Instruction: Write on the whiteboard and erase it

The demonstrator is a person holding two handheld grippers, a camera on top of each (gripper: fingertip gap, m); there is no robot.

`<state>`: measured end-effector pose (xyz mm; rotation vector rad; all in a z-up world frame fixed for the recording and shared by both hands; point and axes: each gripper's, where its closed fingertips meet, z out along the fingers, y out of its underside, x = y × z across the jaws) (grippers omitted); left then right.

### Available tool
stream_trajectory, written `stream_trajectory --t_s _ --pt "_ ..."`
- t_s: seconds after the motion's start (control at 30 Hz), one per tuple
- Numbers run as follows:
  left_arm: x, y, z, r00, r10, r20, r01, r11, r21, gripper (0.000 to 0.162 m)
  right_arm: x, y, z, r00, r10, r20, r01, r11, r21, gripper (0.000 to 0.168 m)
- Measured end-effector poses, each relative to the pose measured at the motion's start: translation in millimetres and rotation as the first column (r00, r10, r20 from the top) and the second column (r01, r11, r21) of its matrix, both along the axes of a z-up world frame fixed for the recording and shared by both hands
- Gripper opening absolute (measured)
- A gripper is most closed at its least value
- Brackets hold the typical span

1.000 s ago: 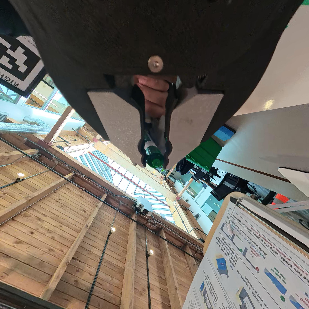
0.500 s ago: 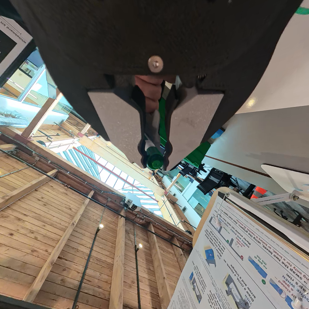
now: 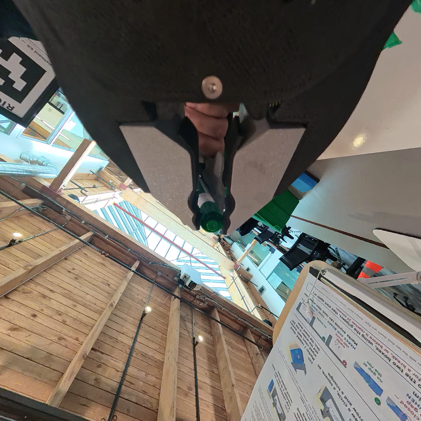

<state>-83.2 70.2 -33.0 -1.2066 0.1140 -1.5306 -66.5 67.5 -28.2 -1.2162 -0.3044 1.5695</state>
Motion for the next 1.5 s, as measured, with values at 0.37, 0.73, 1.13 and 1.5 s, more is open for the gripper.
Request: stream_trajectory --t_s 0.37,0.73,1.13,1.5 --pt "-1.0 0.2 -1.0 1.000 -0.003 0.008 0.003 1.000 -0.004 0.019 -2.4 -0.7 -2.7 1.000 0.000 0.013 0.000 1.000 -0.008 0.026" --pt "1.4 -1.3 -1.5 1.000 -0.017 0.002 0.017 1.000 0.001 0.020 -3.6 -1.2 -4.0 1.000 0.005 0.013 -0.005 1.000 -0.011 0.026" --pt "-0.2 3.8 -5.0 1.000 -0.016 -0.010 0.016 1.000 -0.019 0.019 -2.4 5.0 -6.6 1.000 0.012 -0.019 -0.013 0.999 -0.050 0.027" --pt "12.8 -2.5 -9.3 0.996 -0.041 -0.081 0.045 0.998 0.039 0.028 24.9 20.0 5.2 0.966 0.058 -0.253 -0.093 0.987 -0.128 0.027"
